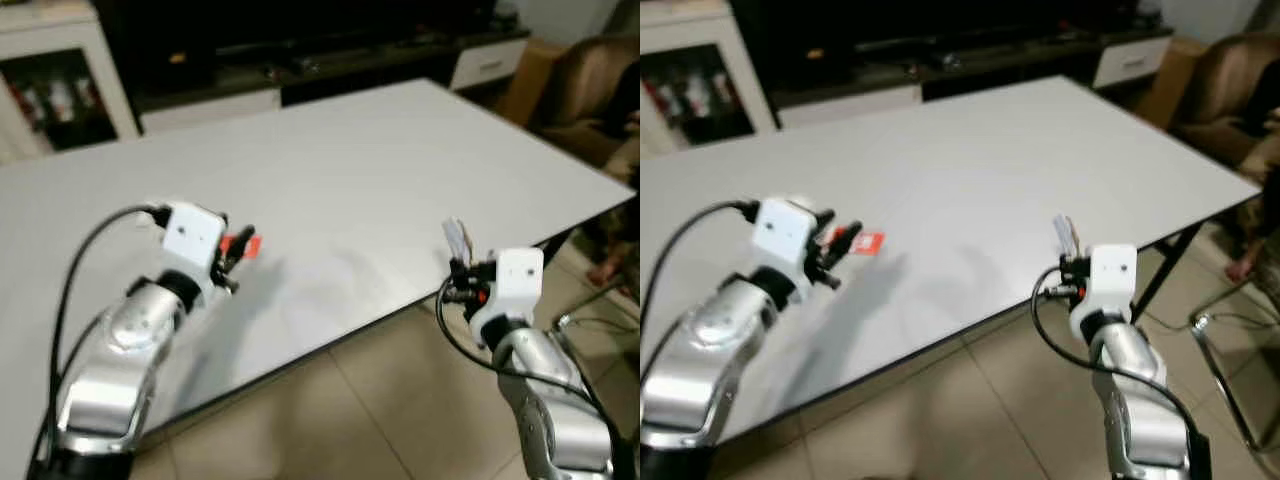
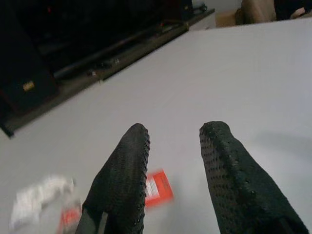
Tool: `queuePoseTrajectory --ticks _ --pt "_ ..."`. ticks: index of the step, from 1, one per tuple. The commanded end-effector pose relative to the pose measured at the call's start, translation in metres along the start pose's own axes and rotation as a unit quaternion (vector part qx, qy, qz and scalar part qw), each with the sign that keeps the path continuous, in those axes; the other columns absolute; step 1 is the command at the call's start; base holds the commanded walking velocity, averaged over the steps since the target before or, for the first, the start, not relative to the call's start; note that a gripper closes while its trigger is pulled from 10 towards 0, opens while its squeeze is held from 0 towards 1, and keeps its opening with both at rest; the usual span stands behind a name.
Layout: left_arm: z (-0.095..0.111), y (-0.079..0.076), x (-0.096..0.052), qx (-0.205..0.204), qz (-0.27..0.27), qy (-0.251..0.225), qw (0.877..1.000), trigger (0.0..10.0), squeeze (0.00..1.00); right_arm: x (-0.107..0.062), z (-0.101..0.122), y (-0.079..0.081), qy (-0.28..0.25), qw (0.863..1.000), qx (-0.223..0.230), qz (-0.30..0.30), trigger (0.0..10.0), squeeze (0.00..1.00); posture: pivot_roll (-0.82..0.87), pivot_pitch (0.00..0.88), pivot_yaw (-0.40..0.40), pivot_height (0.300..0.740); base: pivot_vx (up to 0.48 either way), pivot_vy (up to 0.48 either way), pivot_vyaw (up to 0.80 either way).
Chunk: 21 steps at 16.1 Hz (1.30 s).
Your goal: Picking trash to rubbish bin
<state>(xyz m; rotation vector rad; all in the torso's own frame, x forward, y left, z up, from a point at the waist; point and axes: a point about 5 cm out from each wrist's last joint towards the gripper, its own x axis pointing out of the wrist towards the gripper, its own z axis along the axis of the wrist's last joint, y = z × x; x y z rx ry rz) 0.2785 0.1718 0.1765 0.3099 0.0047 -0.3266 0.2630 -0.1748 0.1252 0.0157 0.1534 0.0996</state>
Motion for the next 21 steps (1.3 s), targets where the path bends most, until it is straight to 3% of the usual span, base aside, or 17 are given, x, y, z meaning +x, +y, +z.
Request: queuePoseTrajectory --ticks 1,5,10,21 --pt "-0.001 0.004 0.0 0.004 0.004 0.003 1.0 10.0 0.0 0.001 0.003 0.008 -0.001 1.0 0.002 0.015 10.0 0.0 0.0 0.001 -0.003 0.74 0.285 0.0 0.0" --pt "-0.01 0.013 -0.004 0.006 0.031 0.026 0.999 10.0 0.0 0.001 -0.001 0.012 0.006 0.999 0.003 0.033 10.0 0.0 0.01 0.0 -0.011 0.74 0.061 0.0 0.0" --pt "-0.021 -0.002 -0.003 -0.004 0.02 0.035 0.999 10.0 0.0 -0.001 -0.025 0.01 0.034 0.999 0.01 0.005 10.0 0.0 0.0 0.0 -0.021 0.74 0.0 0.0 0.0" --pt "-0.028 -0.002 0.003 0.011 0.007 0.038 0.999 10.0 0.0 -0.004 -0.048 0.026 0.045 0.999 0.024 0.016 10.0 0.0 0.01 0.0 -0.002 0.74 0.0 0.368 0.0"
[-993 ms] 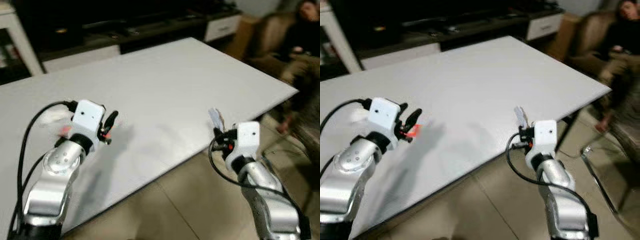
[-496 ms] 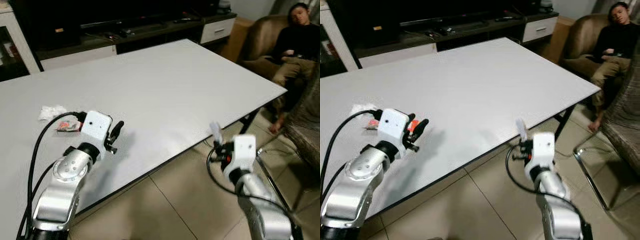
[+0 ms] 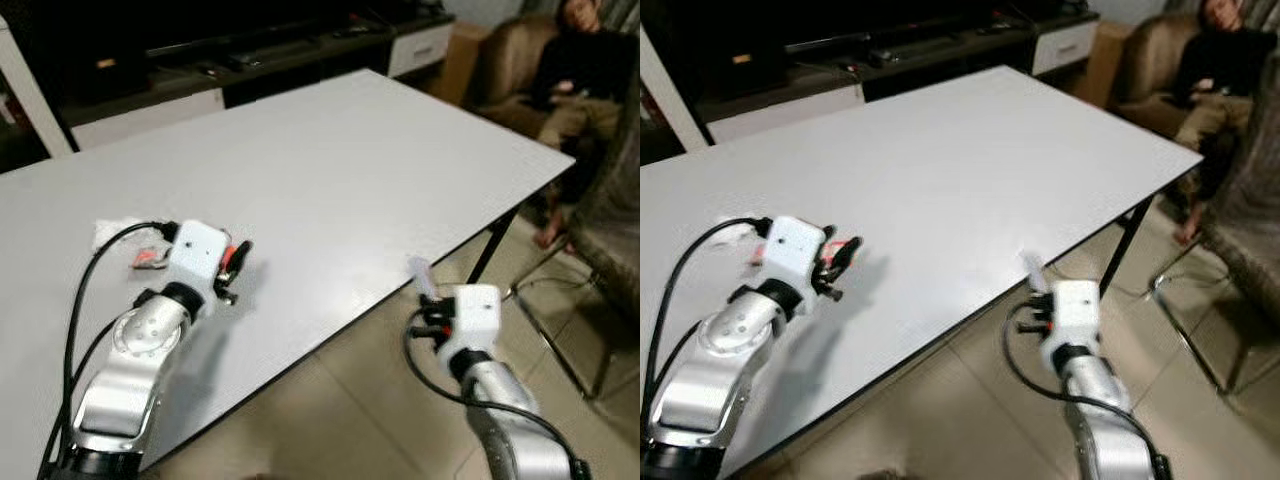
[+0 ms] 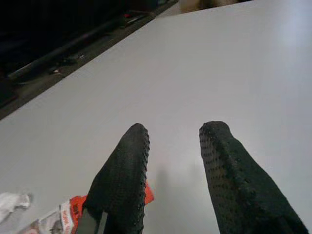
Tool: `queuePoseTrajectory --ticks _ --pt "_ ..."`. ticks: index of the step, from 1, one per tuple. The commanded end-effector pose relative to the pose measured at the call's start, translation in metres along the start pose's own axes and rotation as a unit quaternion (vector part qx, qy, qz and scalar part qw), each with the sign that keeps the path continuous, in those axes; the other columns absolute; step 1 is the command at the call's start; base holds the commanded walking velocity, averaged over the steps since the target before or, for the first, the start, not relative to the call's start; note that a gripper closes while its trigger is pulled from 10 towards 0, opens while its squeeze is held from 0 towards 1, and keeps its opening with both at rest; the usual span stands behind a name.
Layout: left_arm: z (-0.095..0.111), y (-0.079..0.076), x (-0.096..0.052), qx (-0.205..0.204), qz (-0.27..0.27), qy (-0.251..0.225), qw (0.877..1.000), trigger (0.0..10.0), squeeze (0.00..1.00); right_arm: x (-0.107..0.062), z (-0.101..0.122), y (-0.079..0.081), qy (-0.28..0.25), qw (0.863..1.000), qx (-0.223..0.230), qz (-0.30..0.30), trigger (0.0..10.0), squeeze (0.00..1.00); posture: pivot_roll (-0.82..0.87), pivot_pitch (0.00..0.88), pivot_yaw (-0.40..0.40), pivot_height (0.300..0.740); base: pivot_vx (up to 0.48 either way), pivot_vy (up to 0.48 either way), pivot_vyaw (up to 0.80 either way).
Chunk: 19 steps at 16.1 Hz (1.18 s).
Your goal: Picking trash to rubbish bin
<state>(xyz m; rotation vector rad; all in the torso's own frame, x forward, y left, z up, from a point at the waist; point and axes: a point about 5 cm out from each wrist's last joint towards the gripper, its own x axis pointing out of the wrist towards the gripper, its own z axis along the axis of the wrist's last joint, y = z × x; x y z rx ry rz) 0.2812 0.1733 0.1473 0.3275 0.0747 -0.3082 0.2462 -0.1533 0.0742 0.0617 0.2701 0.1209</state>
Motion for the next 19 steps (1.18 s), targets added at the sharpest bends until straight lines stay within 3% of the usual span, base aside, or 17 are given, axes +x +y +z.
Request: queuePoseTrajectory --ticks 1,6,7,8,10,13,15,16,17,19 --pt "-0.001 0.005 0.0 0.009 0.002 0.002 1.0 10.0 0.0 0.003 0.005 0.004 -0.015 1.0 -0.001 0.003 10.0 0.0 0.01 0.0 0.0 0.74 0.0 0.398 0.0" --pt "-0.007 -0.001 0.001 0.007 -0.01 0.01 1.0 10.0 0.0 -0.002 0.005 -0.003 -0.018 1.0 -0.007 -0.009 10.0 0.0 -0.01 0.0 0.014 0.74 0.0 0.396 0.0" --pt "-0.007 0.002 0.003 0.005 0.009 0.009 1.0 10.0 0.0 -0.002 0.005 -0.004 -0.019 1.0 -0.008 -0.01 10.0 0.0 -0.01 0.0 0.015 0.74 0.0 0.0 0.0" --pt "-0.008 0.004 0.006 -0.028 0.023 0.008 0.999 10.0 0.0 -0.002 0.006 -0.005 -0.019 1.0 -0.01 -0.01 10.0 0.0 -0.01 0.0 0.015 0.74 0.0 0.0 0.0" --pt "-0.009 0.004 0.009 -0.012 0.034 0.013 0.999 10.0 0.0 -0.003 0.008 -0.008 -0.021 1.0 -0.014 -0.012 10.0 0.0 -0.02 0.0 0.006 0.74 0.0 -0.48 0.0" --pt "-0.018 0.01 0.018 -0.059 0.074 0.041 0.995 10.0 0.0 -0.001 0.011 -0.014 -0.022 0.999 -0.021 -0.014 10.0 0.0 -0.02 0.0 -0.01 0.74 0.0 -0.131 0.0" --pt "-0.025 0.022 0.03 -0.066 0.097 0.051 0.992 10.0 0.0 0.002 0.014 -0.012 -0.025 0.999 -0.025 -0.006 10.0 0.0 -0.01 0.0 -0.021 0.74 0.0 0.0 0.0" --pt "-0.027 0.031 0.036 -0.066 0.109 0.054 0.99 10.0 0.86 0.003 0.015 -0.011 -0.025 0.999 -0.026 -0.001 10.0 0.0 -0.01 0.0 -0.024 0.74 0.0 0.0 0.0" --pt "-0.027 0.038 0.042 -0.068 0.114 0.052 0.99 10.0 1.0 0.003 0.015 -0.009 -0.025 0.999 -0.028 0.004 10.0 0.0 -0.01 0.0 -0.025 0.74 0.0 0.0 0.0" --pt "-0.028 0.055 0.054 -0.041 0.137 0.064 0.988 10.0 1.0 0.003 0.015 -0.005 -0.024 0.999 -0.031 0.009 10.0 0.0 -0.02 0.001 -0.017 0.74 0.0 0.0 0.0"
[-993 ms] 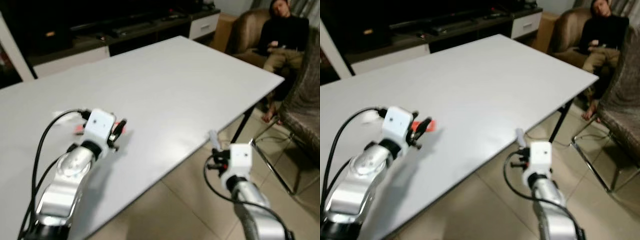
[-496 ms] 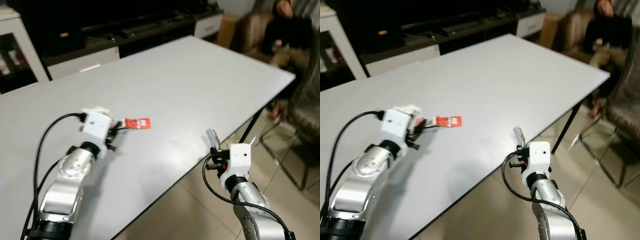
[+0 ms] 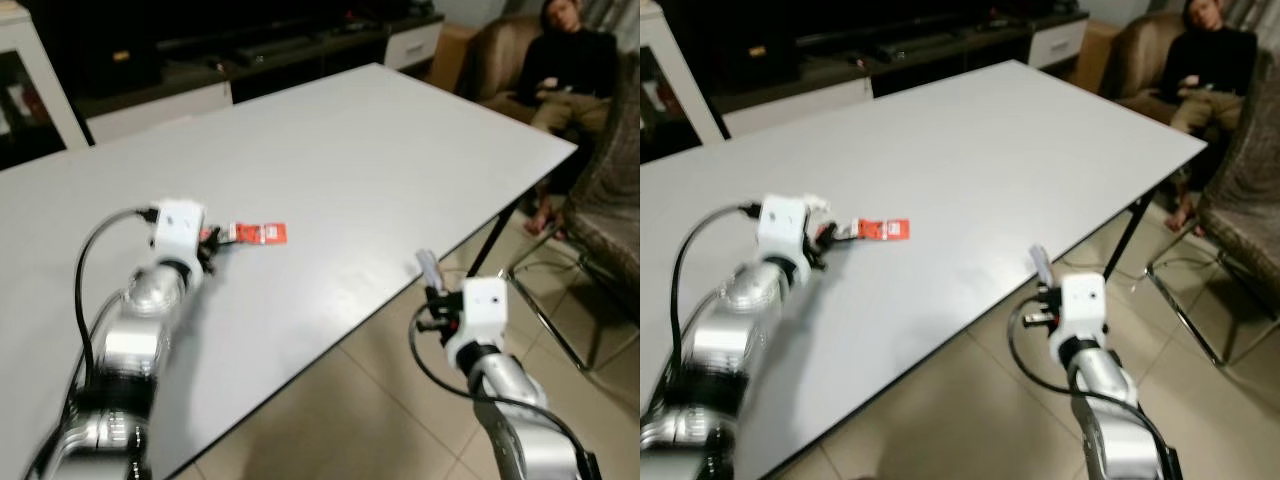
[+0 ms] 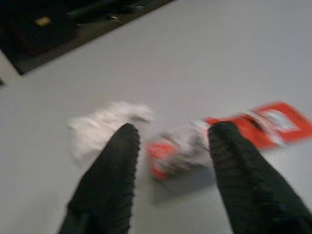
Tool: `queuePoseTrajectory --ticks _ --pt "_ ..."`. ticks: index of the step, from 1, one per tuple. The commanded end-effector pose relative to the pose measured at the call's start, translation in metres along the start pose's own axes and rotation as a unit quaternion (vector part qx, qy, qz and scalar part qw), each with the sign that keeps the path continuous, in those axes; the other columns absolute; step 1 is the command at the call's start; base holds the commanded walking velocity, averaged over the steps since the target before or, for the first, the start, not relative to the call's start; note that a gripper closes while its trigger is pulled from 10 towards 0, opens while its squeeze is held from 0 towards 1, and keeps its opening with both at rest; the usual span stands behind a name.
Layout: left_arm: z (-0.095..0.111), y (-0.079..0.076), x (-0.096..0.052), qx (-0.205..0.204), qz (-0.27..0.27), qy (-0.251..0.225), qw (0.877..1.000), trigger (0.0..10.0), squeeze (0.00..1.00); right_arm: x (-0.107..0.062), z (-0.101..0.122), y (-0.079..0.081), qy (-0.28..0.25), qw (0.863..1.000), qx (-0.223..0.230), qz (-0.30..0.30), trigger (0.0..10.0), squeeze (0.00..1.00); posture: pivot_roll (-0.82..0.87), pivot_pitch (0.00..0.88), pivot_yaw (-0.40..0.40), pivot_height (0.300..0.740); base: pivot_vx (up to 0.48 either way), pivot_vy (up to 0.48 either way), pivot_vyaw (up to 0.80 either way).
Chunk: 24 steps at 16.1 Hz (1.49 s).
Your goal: Picking trash to rubbish bin
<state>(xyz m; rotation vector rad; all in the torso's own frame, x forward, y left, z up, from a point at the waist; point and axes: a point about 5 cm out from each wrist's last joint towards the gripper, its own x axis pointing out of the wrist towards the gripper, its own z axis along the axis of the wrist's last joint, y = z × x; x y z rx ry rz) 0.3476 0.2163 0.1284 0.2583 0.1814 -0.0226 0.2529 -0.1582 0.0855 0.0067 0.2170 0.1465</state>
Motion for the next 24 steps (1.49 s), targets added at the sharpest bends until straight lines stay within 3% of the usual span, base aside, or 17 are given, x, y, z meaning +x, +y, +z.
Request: queuePoseTrajectory --ticks 1,6,9,12,14,16,17,20,24 --pt "0.006 0.006 0.008 0.012 0.016 -0.007 1.0 10.0 1.0 -0.001 0.003 0.0 -0.001 1.0 -0.003 0.001 10.0 0.0 -0.03 0.008 -0.013 0.74 0.0 0.0 0.0" --pt "0.031 0.006 0.034 0.035 0.001 -0.012 0.999 10.0 1.0 -0.012 0.011 -0.002 -0.007 1.0 -0.016 -0.001 10.0 0.0 -0.12 0.115 0.025 0.74 0.0 0.0 0.0" --pt "0.043 0.019 0.042 0.053 0.055 0.001 0.997 10.0 1.0 -0.028 0.019 0.003 -0.009 1.0 -0.013 -0.002 10.0 0.0 -0.18 0.193 0.044 0.74 0.0 0.0 0.0" --pt "0.049 0.032 0.042 0.033 0.095 0.009 0.995 10.0 1.0 -0.042 0.019 0.009 -0.004 1.0 -0.007 0.0 10.0 0.0 -0.21 0.239 0.052 0.74 0.0 0.0 0.0" --pt "0.051 0.037 0.042 -0.005 0.109 0.015 0.994 10.0 1.0 -0.052 0.018 0.011 0.005 1.0 -0.002 -0.003 10.0 0.0 -0.22 0.255 0.054 0.74 0.0 0.0 0.0" --pt "0.047 0.044 0.041 -0.039 0.128 0.03 0.991 10.0 0.24 -0.059 0.018 0.01 0.01 1.0 -0.001 -0.01 10.0 0.0 -0.23 0.261 0.063 0.74 0.0 0.0 0.0" --pt "0.047 0.048 0.04 -0.029 0.139 0.032 0.989 10.0 0.0 -0.061 0.02 0.008 0.01 1.0 -0.001 -0.016 10.0 0.0 -0.24 0.262 0.069 0.74 0.0 0.0 0.0" --pt "0.041 0.063 0.035 -0.016 0.175 0.054 0.983 10.0 0.0 -0.069 0.022 0.005 0.008 1.0 -0.004 -0.025 10.0 0.0 -0.25 0.256 0.08 0.74 0.0 0.0 0.0" --pt "0.038 0.066 0.034 -0.022 0.169 0.06 0.984 10.0 0.0 -0.071 0.02 0.006 0.011 0.999 -0.003 -0.029 10.0 0.0 -0.25 0.249 0.083 0.74 0.0 0.0 0.0"
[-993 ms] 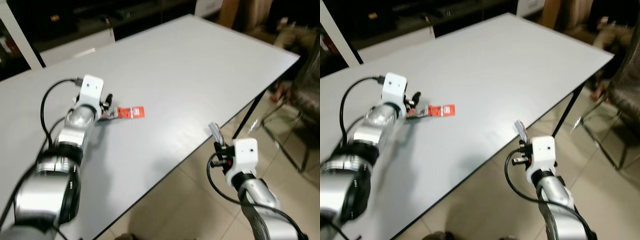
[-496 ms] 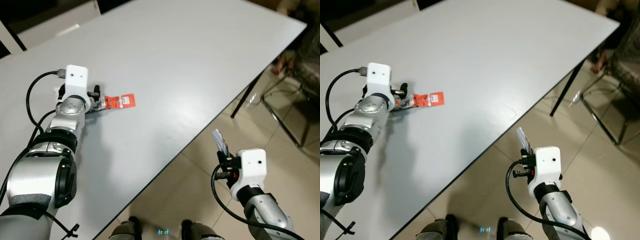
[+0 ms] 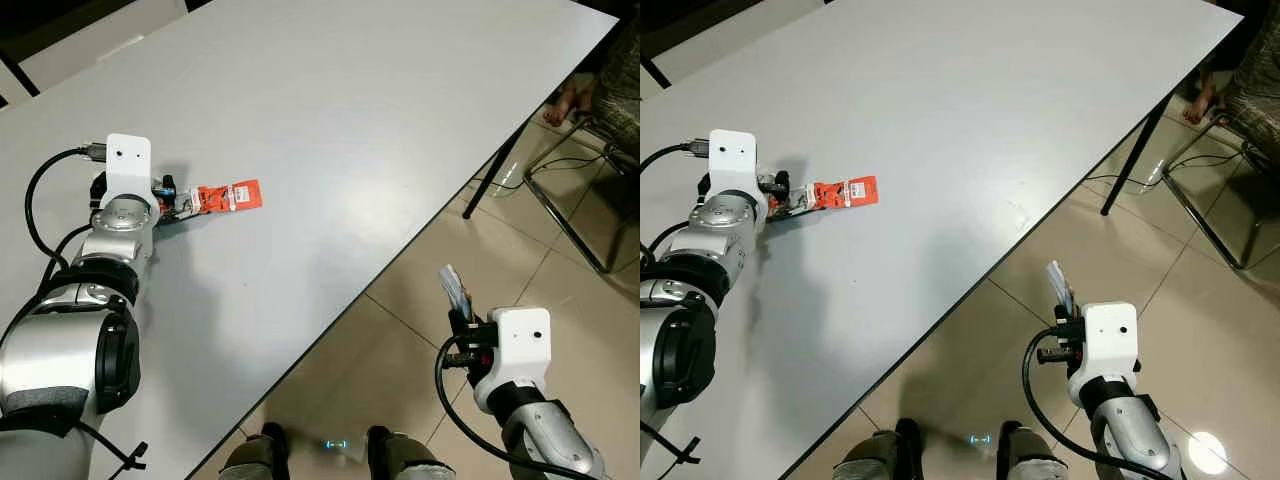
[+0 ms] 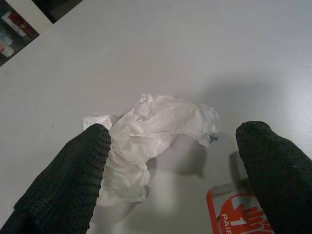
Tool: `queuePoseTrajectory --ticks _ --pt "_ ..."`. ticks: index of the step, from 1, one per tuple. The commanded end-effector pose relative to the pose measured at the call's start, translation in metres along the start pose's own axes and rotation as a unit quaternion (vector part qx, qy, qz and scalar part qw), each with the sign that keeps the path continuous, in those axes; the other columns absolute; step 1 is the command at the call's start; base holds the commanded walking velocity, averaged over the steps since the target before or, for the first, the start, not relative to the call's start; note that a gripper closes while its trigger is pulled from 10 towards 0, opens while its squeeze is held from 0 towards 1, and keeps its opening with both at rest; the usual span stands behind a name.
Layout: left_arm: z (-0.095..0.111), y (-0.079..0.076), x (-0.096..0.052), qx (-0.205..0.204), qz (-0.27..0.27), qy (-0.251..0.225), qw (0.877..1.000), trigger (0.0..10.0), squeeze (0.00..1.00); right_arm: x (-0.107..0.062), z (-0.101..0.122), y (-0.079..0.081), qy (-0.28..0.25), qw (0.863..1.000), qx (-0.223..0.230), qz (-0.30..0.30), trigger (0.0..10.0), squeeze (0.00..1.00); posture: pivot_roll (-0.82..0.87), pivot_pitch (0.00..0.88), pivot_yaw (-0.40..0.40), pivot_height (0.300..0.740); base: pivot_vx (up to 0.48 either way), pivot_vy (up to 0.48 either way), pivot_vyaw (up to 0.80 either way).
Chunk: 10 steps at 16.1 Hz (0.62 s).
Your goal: Picking trash to rubbish bin
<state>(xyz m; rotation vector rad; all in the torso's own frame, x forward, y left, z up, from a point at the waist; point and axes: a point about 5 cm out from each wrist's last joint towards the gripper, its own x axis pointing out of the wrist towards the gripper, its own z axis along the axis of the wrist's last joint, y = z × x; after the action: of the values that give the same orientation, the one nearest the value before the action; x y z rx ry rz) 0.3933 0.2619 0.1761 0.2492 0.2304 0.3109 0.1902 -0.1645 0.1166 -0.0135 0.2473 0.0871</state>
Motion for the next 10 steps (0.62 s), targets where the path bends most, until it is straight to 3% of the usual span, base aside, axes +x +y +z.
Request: queuePoseTrajectory --ticks 1,2,3,4,8,10 --pt "-0.005 0.007 0.0 0.0 0.003 0.017 1.0 7.2 0.0 -0.003 0.003 0.003 -0.004 1.0 0.003 0.001 10.0 0.0 -0.25 0.244 0.082 0.74 0.0 0.0 0.0" --pt "-0.006 0.006 0.0 0.002 -0.001 0.019 1.0 4.5 0.0 -0.003 0.003 0.003 -0.004 1.0 0.003 0.003 10.0 0.0 -0.24 0.244 0.081 0.74 0.0 0.0 0.0" --pt "-0.006 0.006 0.0 0.003 -0.001 0.019 1.0 2.6 0.0 -0.003 0.003 0.003 -0.005 1.0 0.003 0.003 10.0 0.0 -0.24 0.244 0.081 0.74 0.0 0.0 0.0" --pt "-0.007 0.007 0.0 -0.003 0.001 0.022 1.0 0.0 0.0 -0.001 0.003 0.004 -0.006 1.0 0.003 0.005 10.0 0.0 -0.24 0.241 0.08 0.74 0.0 0.0 0.0" --pt "-0.011 0.011 0.0 -0.009 0.006 0.034 0.999 0.0 0.0 0.0 0.005 0.004 -0.007 1.0 0.004 0.015 10.0 0.0 -0.24 0.24 0.076 0.74 0.0 0.0 0.0" --pt "-0.014 0.014 -0.001 -0.006 0.005 0.042 0.999 0.0 0.0 -0.004 0.006 0.016 0.002 0.995 -0.007 0.1 10.0 0.0 -0.24 0.239 0.076 0.74 0.0 0.0 0.0"
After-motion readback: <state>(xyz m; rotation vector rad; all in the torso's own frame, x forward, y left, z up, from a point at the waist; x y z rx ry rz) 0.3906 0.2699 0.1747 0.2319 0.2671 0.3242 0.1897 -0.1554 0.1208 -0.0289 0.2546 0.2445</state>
